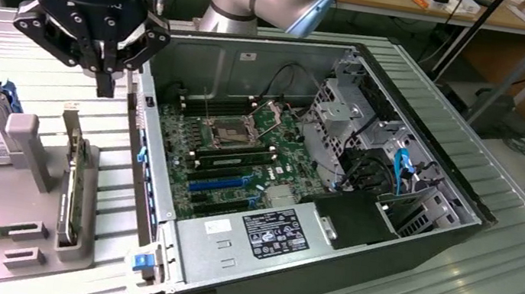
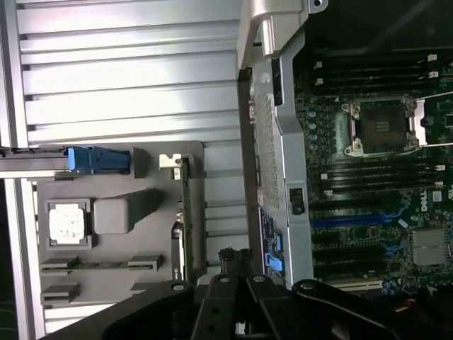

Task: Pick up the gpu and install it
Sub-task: 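Reach for the gpu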

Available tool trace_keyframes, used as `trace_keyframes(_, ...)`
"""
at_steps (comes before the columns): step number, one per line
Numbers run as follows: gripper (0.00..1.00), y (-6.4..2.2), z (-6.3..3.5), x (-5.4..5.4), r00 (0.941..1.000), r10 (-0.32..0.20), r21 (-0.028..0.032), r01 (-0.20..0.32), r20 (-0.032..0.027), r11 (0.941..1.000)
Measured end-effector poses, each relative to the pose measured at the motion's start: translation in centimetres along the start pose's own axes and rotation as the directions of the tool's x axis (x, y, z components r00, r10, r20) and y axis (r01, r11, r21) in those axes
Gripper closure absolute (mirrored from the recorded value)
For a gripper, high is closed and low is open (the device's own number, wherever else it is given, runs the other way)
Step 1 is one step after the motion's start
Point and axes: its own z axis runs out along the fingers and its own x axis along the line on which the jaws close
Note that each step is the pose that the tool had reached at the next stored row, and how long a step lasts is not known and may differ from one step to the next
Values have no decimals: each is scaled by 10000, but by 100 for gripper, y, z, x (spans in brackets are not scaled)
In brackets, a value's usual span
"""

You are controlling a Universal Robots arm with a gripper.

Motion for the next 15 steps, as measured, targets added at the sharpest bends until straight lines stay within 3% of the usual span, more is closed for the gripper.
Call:
trace_keyframes(3,89,-26,-4,145,10000,-1,-1,1,0,10000)
trace_keyframes(15,89,-138,-18,533,10000,0,0,0,0,10000)
